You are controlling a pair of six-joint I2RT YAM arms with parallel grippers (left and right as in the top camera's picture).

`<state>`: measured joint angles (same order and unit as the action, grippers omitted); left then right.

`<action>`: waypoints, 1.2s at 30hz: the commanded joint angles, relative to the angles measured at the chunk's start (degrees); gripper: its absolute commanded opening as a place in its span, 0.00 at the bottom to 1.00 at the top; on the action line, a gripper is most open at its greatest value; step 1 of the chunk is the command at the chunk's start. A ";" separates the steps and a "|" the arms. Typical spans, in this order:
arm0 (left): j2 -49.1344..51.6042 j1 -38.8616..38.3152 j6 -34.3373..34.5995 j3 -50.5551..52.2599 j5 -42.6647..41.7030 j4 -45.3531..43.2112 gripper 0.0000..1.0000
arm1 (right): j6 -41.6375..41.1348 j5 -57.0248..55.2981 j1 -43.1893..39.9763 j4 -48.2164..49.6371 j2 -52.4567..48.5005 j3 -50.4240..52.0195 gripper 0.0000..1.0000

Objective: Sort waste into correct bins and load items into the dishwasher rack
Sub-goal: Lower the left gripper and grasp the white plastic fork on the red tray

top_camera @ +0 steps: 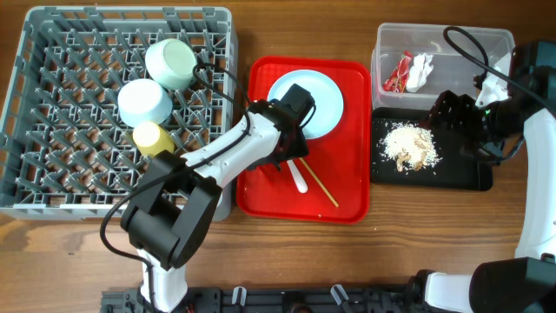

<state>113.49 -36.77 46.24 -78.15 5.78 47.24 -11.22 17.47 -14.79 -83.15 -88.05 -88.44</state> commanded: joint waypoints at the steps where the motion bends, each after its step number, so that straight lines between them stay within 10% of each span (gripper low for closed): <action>1: 1.57 -0.13 0.92 0.44 1.84 -0.11 0.98 | 0.70 -1.16 -0.02 -0.09 0.94 -0.90 1.00; 11: 4.81 -0.07 0.92 0.44 4.59 0.00 0.98 | 0.72 -1.16 -0.02 -0.07 0.94 -0.90 1.00; 17: 4.81 0.02 0.94 0.44 6.69 -2.82 0.69 | 0.72 -1.16 -0.02 -0.07 0.94 -0.90 1.00; 36: 4.83 -0.09 5.44 0.44 3.17 -8.04 0.61 | 0.66 -1.14 -0.02 -0.50 0.94 -0.90 1.00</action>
<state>116.86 -36.91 49.69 -78.19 10.66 39.42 -11.22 17.47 -14.79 -83.40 -88.05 -88.44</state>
